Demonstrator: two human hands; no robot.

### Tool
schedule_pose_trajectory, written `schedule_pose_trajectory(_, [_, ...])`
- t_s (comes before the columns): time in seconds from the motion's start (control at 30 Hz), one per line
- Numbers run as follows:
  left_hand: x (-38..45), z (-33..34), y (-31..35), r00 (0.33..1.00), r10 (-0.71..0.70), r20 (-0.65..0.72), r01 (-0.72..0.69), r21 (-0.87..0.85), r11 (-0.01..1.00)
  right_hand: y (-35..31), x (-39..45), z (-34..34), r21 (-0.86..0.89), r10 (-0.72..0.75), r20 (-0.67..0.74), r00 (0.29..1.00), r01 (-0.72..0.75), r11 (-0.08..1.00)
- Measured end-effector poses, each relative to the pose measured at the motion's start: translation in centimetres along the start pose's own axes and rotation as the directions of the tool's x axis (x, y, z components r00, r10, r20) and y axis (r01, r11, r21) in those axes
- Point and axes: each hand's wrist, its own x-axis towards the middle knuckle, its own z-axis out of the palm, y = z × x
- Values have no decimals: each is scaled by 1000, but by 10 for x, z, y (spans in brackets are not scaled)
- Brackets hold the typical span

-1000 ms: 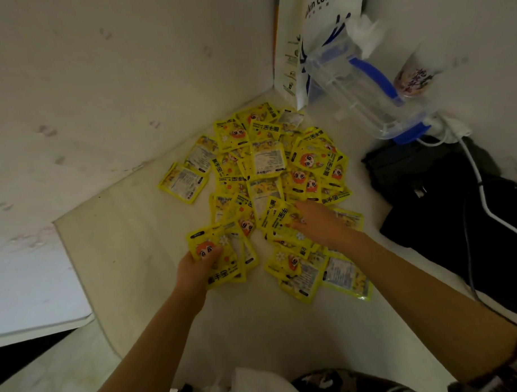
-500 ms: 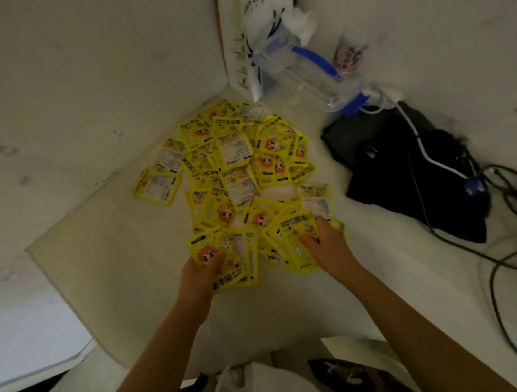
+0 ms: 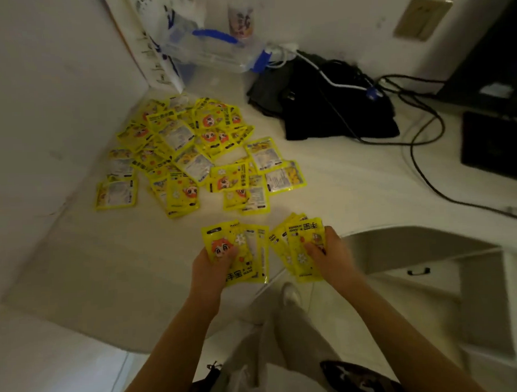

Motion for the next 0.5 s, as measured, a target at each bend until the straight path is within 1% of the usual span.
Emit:
schedule_pose_trajectory(0.17, [-30,30,-12,989,29,143,-44,101,994,45,-47,-22,67,114,-116,987,-106,992])
schedule_pose_trajectory(0.27, [-46,55,-21,973,18,230,-49,129,990,76,-73,-41,158,181,-154,971,-157,975])
schedule_pose_trajectory(0.5, [-93,139,-52,920,-5,392,-89,220,971,159,-133,-95,298,330,-250,910,-252,921])
